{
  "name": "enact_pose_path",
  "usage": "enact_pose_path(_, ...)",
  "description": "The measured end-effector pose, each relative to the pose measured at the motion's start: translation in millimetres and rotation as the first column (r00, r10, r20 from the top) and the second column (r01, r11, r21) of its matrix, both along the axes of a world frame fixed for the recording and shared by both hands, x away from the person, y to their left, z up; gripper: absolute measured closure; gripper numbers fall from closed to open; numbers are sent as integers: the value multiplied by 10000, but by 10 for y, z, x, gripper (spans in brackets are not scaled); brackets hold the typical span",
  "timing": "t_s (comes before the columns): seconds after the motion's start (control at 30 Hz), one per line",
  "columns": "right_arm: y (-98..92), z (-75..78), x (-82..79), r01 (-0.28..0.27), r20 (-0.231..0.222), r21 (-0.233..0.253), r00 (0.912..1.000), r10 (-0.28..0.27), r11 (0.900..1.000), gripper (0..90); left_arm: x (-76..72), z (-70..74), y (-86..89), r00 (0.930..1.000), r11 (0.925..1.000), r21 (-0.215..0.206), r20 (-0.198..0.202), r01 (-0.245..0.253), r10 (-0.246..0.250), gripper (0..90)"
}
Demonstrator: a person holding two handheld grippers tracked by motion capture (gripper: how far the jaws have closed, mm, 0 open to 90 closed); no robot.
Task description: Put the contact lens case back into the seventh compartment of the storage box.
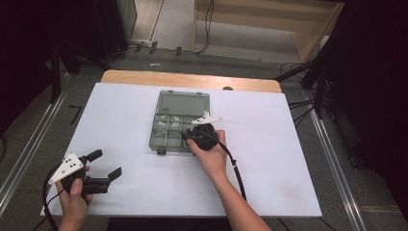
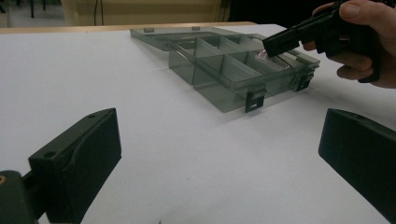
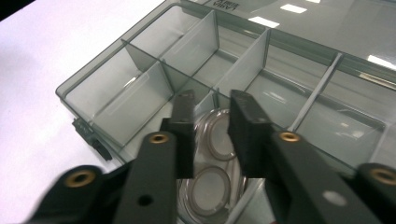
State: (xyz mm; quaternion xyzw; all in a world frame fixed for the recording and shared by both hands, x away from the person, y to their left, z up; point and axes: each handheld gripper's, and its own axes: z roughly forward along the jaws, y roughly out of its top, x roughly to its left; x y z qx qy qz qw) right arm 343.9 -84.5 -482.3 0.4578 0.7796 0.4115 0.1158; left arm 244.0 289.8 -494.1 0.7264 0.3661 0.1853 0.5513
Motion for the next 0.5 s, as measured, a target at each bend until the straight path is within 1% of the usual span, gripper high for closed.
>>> enact_pose_path(0.03,-7,-1,-6,-129,-1,30,9999,129,9999,591,1,6,1,10000,10000,65,17,-35,35,0)
enact_pose_path(0.07,-21,5,-19,-305,95,141,9995,304,9994,544,1,9,-1,10000,9999,86,46,-53,53,0)
enact_pose_path(0.13,-41,26,-47,-498,255,374,9985,489,9981,480,4,19,-12,9999,9998,171,79,-65,63,0)
enact_pose_path(0.17,-67,52,-72,-712,424,601,9967,688,9956,412,6,22,-19,9999,9998,201,99,-52,50,0)
enact_pose_path(0.2,-80,66,-84,-818,458,685,9958,787,9943,380,9,28,-24,9999,9996,272,112,-59,56,0)
enact_pose_path(0.23,-94,79,-95,-890,509,760,9951,853,9931,350,13,31,-32,9999,9997,244,150,-65,61,0)
enact_pose_path(0.27,-94,79,-95,-890,509,760,9951,853,9931,350,16,35,-39,9999,9997,226,158,-59,55,0)
enact_pose_path(0.3,-109,91,-108,-938,551,879,9945,892,9917,318,21,43,-41,9999,9996,287,159,-64,59,0)
enact_pose_path(0.33,-147,112,-131,-1071,718,1022,9924,1000,9890,261,27,46,-47,9998,9996,259,178,-78,74,0)
enact_pose_path(0.4,-184,133,-153,-1171,905,1037,9900,1079,9877,194,45,58,-56,9998,9997,237,191,-112,108,0)
enact_pose_path(0.43,-200,143,-166,-1173,967,1080,9895,1070,9872,170,45,58,-56,9998,9997,237,191,-112,108,0)
enact_pose_path(0.5,-218,150,-177,-1207,1049,1067,9884,1096,9869,163,57,70,-63,9997,9997,222,215,-113,109,0)
